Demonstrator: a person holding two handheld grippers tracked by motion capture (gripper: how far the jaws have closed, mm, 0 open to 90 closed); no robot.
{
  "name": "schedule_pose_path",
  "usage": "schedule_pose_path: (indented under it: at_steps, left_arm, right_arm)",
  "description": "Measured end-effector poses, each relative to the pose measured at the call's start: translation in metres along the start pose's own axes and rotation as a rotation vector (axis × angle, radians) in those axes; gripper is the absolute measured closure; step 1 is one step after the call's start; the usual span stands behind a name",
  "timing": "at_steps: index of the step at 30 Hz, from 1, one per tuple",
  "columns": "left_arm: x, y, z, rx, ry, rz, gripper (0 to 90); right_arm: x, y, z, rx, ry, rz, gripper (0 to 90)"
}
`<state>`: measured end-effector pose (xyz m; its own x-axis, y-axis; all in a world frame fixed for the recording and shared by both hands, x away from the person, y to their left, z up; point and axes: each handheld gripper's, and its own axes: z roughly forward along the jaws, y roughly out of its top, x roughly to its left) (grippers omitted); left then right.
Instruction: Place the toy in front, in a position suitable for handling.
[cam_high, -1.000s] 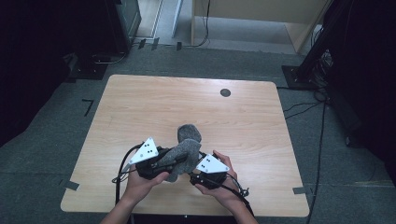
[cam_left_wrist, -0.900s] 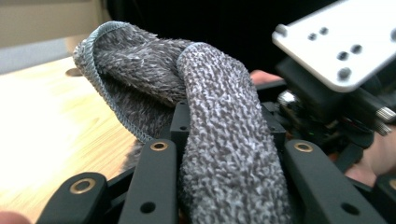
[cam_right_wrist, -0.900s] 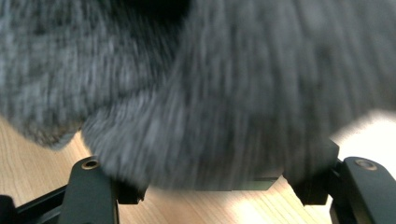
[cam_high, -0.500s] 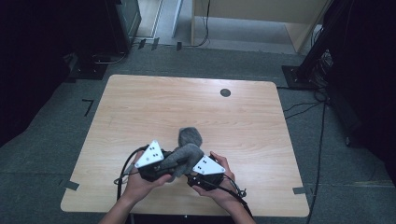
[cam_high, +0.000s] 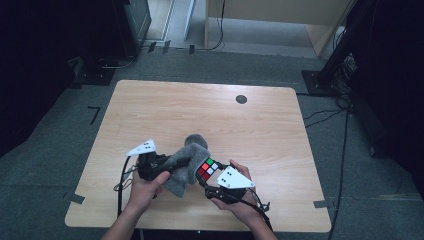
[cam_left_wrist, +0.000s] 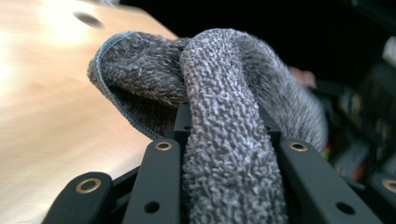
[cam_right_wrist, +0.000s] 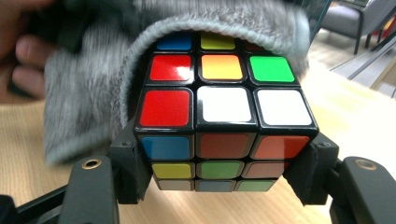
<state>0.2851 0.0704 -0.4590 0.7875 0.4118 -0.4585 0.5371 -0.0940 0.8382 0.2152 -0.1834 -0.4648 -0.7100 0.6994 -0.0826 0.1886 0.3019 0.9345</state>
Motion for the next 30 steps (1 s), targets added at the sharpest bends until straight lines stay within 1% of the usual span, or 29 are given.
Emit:
schedule_pose_path:
  at_steps: [1, 2, 3, 4, 5, 6, 7, 8, 9, 10, 11, 12, 13, 15, 17, 18, 19, 20, 22, 23, 24, 25, 26, 27, 28, 29, 30]
  left_arm:
    - [-0.002, 0.0, 0.001, -0.001, 0.016, 0.012, 72.4]
    - [-0.002, 0.0, 0.002, 0.002, 0.017, 0.013, 72.5]
    - [-0.001, 0.0, 0.001, 0.001, 0.001, 0.005, 72.5]
    - [0.0, 0.001, 0.0, 0.004, -0.001, 0.004, 72.4]
    - [0.0, 0.002, 0.0, 0.006, -0.002, 0.0, 72.5]
    - [0.001, 0.002, -0.001, 0.004, -0.013, -0.004, 72.5]
    - [0.0, 0.003, -0.003, -0.017, -0.04, -0.013, 72.6]
    - [-0.001, 0.005, -0.006, -0.054, -0.093, -0.024, 72.6]
    - [-0.002, 0.006, -0.007, -0.073, -0.123, -0.032, 72.5]
    - [-0.005, 0.008, -0.008, -0.082, -0.135, -0.024, 72.5]
    - [-0.006, 0.01, -0.008, -0.07, -0.111, -0.015, 72.4]
    - [-0.005, 0.01, -0.008, -0.06, -0.099, -0.017, 72.2]
    - [-0.001, 0.008, -0.007, -0.045, -0.085, -0.03, 72.2]
    - [0.005, 0.003, -0.003, -0.005, -0.056, -0.061, 72.2]
    - [0.009, -0.001, 0.0, 0.022, -0.05, -0.076, 72.2]
    - [0.008, -0.001, 0.001, 0.026, -0.05, -0.072, 72.2]
    - [0.007, 0.0, 0.0, 0.023, -0.046, -0.065, 72.3]
    - [0.006, 0.001, -0.001, 0.01, -0.052, -0.057, 72.3]
    - [0.004, 0.003, -0.003, -0.033, -0.119, -0.074, 71.9]
    - [0.002, 0.005, -0.004, -0.04, -0.119, -0.066, 71.8]
    - [0.0, 0.006, -0.004, -0.029, -0.101, -0.054, 71.6]
    - [0.001, 0.006, -0.003, -0.018, -0.09, -0.055, 71.4]
    - [0.002, 0.006, -0.002, 0.0, -0.076, -0.059, 71.3]
    - [0.005, 0.003, 0.0, 0.029, -0.044, -0.06, 71.3]
    - [0.007, 0.001, 0.002, 0.047, -0.027, -0.068, 71.4]
    - [0.009, 0.0, 0.003, 0.061, -0.027, -0.08, 71.5]
    - [0.01, -0.001, 0.005, 0.076, -0.037, -0.089, 71.5]
  right_arm:
    - [0.0, 0.001, -0.002, 0.002, -0.012, -0.009, 34.4]
    - [-0.001, 0.001, -0.002, 0.007, -0.019, -0.019, 34.4]
    - [-0.003, 0.001, -0.004, 0.0, -0.022, -0.015, 34.4]
    - [-0.005, 0.001, -0.006, -0.016, -0.02, 0.005, 34.4]
    - [-0.006, 0.001, -0.007, -0.03, -0.018, 0.014, 34.4]
    - [-0.006, 0.002, -0.008, -0.037, -0.015, 0.016, 34.4]
    - [-0.006, 0.002, -0.008, -0.041, -0.008, 0.018, 34.4]
    - [-0.006, 0.002, -0.008, -0.043, 0.003, 0.019, 34.4]
    - [-0.005, 0.0, -0.006, -0.034, 0.012, 0.012, 34.4]
    - [-0.003, -0.001, -0.004, -0.023, 0.009, 0.003, 34.4]
    - [-0.001, -0.002, -0.003, -0.012, 0.001, -0.01, 34.4]
    - [0.001, -0.002, -0.003, -0.015, 0.001, -0.019, 34.4]
    - [0.001, -0.001, -0.004, -0.022, 0.002, -0.023, 34.4]
    - [0.002, 0.003, -0.008, -0.052, 0.004, -0.03, 34.4]
    - [0.002, 0.007, -0.011, -0.069, 0.0, -0.033, 34.4]
    - [0.002, 0.008, -0.013, -0.077, 0.0, -0.031, 34.4]
    - [0.002, 0.008, -0.013, -0.079, 0.004, -0.026, 34.4]
    - [0.001, 0.007, -0.013, -0.078, 0.006, -0.019, 34.4]
    - [0.0, 0.004, -0.01, -0.055, 0.001, -0.02, 34.4]
    - [0.0, 0.002, -0.007, -0.033, -0.01, -0.028, 34.4]
    - [0.001, 0.001, -0.006, -0.02, -0.019, -0.028, 34.4]
    - [0.001, 0.0, -0.005, -0.021, -0.016, -0.025, 34.4]
    - [0.001, 0.001, -0.006, -0.028, -0.014, -0.026, 34.4]
    - [0.002, 0.003, -0.008, -0.038, -0.014, -0.034, 34.4]
    - [0.002, 0.006, -0.01, -0.054, -0.009, -0.034, 34.4]
    - [0.002, 0.007, -0.012, -0.06, -0.006, -0.032, 34.4]
    - [0.002, 0.007, -0.012, -0.064, -0.005, -0.031, 34.4]
